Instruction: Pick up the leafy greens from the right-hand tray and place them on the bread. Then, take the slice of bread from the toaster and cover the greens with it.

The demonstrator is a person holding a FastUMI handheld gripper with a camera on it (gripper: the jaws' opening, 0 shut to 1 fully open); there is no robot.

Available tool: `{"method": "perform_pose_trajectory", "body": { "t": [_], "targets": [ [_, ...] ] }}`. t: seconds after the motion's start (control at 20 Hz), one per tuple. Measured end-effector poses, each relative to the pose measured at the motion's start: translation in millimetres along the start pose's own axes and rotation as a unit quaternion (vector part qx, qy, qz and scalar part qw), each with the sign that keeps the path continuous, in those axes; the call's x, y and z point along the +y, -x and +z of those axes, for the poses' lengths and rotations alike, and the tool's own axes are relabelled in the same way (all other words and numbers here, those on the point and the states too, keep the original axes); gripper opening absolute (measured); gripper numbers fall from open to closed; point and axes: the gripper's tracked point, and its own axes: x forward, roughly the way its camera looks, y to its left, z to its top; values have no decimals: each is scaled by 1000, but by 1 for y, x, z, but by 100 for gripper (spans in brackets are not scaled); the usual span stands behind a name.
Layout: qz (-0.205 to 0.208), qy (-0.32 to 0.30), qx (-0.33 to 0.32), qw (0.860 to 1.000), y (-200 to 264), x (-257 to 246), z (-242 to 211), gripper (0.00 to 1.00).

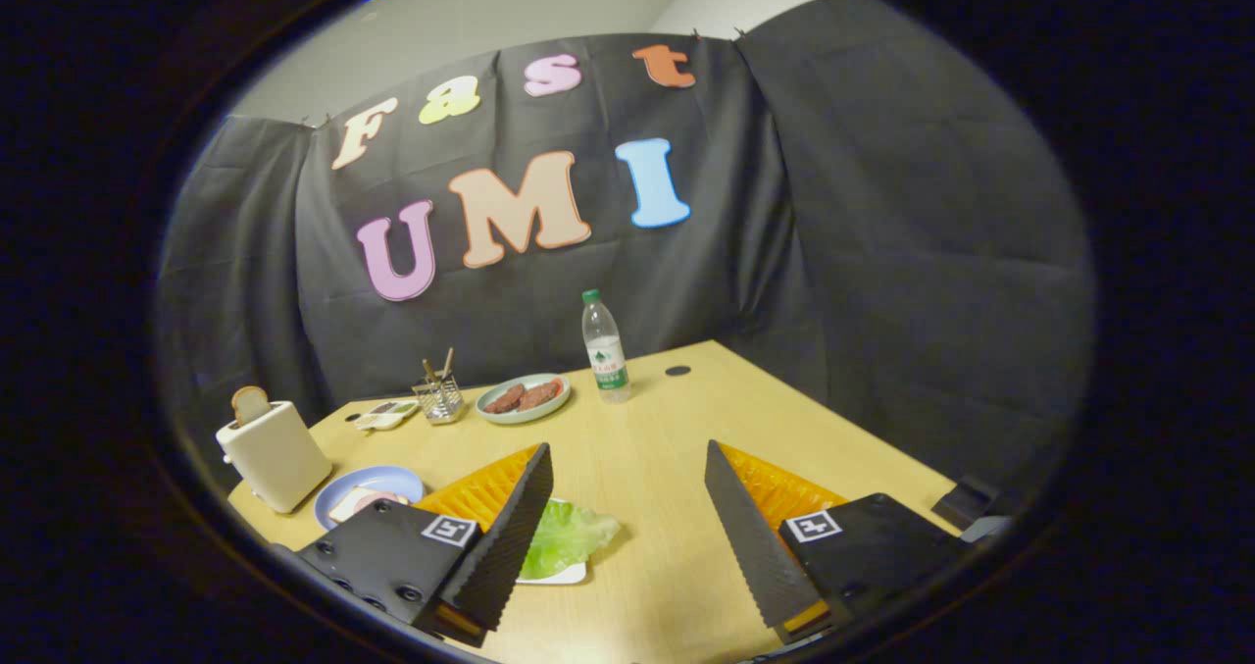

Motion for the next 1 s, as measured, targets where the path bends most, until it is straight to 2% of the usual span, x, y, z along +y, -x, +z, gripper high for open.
{"method": "perform_pose_trajectory", "body": {
  "t": [0.2,0.4,0.75,1.0],
  "targets": [
    [30,-46,61,997,-30,6,-34,98],
    [68,-84,126,986,-54,22,-70,98],
    [61,-105,184,975,-74,18,-107,98],
    [64,-151,206,965,-83,21,-117,98]
  ]
}}
